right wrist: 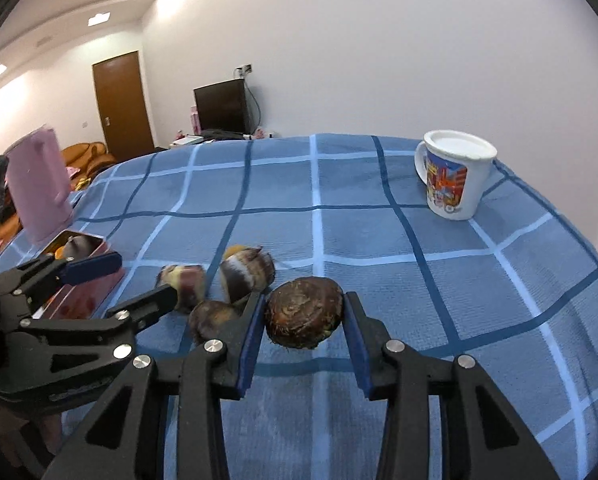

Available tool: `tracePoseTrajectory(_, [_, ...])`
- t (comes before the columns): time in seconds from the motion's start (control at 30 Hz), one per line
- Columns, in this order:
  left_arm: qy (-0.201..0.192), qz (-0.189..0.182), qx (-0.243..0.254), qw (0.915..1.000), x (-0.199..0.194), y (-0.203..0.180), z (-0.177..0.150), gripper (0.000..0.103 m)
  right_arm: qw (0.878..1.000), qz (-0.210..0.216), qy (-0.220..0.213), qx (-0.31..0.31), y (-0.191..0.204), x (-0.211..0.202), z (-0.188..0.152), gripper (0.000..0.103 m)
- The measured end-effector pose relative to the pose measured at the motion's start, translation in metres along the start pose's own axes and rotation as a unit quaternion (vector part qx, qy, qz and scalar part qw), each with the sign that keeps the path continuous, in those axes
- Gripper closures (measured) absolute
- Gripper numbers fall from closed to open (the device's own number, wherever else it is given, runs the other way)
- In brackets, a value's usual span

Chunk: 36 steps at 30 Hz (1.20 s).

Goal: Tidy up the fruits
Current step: 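Move both open grippers back from the tin to the remaining pile, then grasp a sugarcane piece with the left gripper while the right grasps a brown root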

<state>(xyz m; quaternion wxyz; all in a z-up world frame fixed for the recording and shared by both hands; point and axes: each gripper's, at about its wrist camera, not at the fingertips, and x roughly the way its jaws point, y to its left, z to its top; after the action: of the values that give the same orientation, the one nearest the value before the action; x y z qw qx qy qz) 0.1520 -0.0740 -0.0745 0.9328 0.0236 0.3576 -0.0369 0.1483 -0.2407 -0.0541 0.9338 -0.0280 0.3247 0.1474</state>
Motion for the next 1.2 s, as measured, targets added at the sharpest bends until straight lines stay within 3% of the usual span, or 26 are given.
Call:
tracePoseTrajectory(0.17, [0.047,-0.023,-0.027,0.9983,0.029,0.007,0.002,0.044,1.0,0.001,0.001,-0.001,0.002,0.004,0.001,0.062])
tracePoseTrajectory(0.27, [0.051,-0.041,-0.033,0.9973,0.03,0.009,0.001,0.056,1.0,0.002,0.006,-0.008,0.004,0.007,0.002,0.062])
tracePoseTrajectory(0.37, [0.048,-0.044,-0.031,0.9974,0.028,0.008,-0.001,0.057,1.0,0.006,0.01,-0.013,0.006,0.009,0.001,0.062])
tracePoseTrajectory(0.93, [-0.041,-0.045,-0.017,0.998,-0.017,0.012,-0.008,0.057,0.999,0.039,-0.036,-0.007,0.001,-0.009,-0.002,0.062])
tracePoseTrajectory(1.2, [-0.083,-0.028,-0.006,0.9961,-0.033,0.009,-0.011,0.057,0.998,0.044,-0.053,-0.013,0.003,-0.016,-0.003,0.062])
